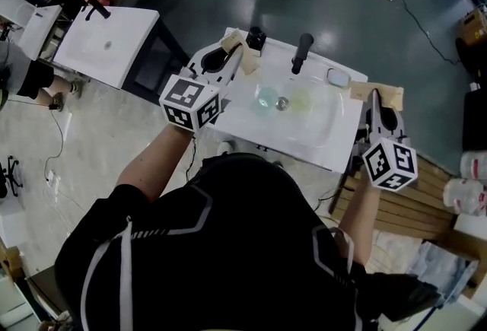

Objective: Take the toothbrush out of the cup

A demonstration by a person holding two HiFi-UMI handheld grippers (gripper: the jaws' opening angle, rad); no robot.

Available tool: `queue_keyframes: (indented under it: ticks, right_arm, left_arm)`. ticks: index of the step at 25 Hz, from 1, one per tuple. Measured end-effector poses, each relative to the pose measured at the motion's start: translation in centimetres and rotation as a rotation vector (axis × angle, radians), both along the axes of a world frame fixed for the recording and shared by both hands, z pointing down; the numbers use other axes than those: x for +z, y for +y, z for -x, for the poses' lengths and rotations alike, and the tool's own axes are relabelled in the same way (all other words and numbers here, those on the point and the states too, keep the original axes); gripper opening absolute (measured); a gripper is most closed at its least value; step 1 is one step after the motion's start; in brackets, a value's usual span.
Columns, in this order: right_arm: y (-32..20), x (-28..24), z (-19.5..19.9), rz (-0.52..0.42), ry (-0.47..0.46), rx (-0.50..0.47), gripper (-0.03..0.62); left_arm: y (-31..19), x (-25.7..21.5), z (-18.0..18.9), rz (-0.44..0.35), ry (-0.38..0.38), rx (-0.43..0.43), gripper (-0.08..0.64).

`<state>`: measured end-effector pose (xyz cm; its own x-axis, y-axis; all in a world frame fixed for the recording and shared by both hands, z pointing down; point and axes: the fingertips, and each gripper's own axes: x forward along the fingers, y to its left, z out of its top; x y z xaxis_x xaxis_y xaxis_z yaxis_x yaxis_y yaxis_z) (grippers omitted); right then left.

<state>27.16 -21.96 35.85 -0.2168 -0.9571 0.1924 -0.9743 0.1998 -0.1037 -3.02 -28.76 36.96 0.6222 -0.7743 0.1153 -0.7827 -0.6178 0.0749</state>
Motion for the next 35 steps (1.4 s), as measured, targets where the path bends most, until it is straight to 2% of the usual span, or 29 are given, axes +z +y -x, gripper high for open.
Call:
queue_keyframes:
  ticks: [3, 8, 12, 23, 35]
  right_arm:
    - [-0.2, 0.0, 0.4, 0.006, 0.015, 0.001, 0.032]
    - [-0.1, -0.5, 1.0, 0.006, 0.029, 0.015, 0.029]
    - [-0.1, -0.9, 0.9, 0.005, 0.044, 0.035, 0.028]
    - [0.4, -1.8, 0.8, -0.007, 0.044, 0.049, 0.028]
    - [0.4, -2.4, 0.7, -0.011, 0.057, 0.054, 0.028]
  left_arm:
    - [0.0, -1.5, 1.6, -0.004, 0.027, -0.039, 0.034]
    - [0.0, -3.1, 3.0, -0.029, 0.006, -0.067, 0.032]
    - [-0.2, -3.7, 3.6, -0.034, 0.018, -0.085, 0.032]
    - [0.0, -3.5, 4.2, -0.024, 0.057, -0.087, 0.032]
    - [0.2, -4.0, 3.9, -0.036, 0.055, -0.077, 0.032]
